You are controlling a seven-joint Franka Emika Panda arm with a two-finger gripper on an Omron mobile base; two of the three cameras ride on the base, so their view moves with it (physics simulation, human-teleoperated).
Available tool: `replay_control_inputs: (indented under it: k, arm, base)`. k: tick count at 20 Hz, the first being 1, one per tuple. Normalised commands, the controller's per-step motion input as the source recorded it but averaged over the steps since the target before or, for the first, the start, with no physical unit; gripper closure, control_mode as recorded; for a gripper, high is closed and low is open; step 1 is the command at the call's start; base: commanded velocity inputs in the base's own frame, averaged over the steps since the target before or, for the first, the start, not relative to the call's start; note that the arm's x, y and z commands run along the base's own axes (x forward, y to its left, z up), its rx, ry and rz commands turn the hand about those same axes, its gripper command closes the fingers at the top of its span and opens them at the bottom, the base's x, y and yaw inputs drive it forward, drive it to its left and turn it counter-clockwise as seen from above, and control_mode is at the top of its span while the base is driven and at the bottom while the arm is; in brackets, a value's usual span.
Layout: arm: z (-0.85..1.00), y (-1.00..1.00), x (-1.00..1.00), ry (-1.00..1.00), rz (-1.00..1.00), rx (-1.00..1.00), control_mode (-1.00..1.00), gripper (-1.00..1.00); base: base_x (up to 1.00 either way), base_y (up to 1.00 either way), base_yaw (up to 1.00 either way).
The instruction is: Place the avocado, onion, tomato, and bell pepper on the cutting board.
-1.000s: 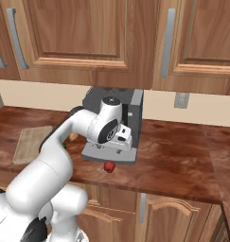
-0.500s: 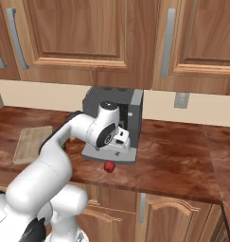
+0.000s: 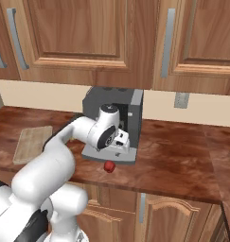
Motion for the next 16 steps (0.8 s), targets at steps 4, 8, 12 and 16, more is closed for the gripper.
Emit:
replay_control_inputs:
  k: [4, 8, 12, 16]
  arm:
    - [-0.26, 0.0, 0.1, 0.0, 0.0, 0.0, -1.0, -1.0]
    - [-0.22, 0.0, 0.02, 0.0, 0.0, 0.0, -1.0, -1.0]
    - [-0.22, 0.0, 0.04, 0.0, 0.0, 0.0, -1.0, -1.0]
    - [-0.23, 0.0, 0.01, 0.0, 0.0, 0.0, -1.0, -1.0]
  base:
    - [0.0, 0.0, 0.0]
    - [0.0, 0.0, 0.0]
    - [0.0, 0.0, 0.0]
    - [0.0, 0.0, 0.0]
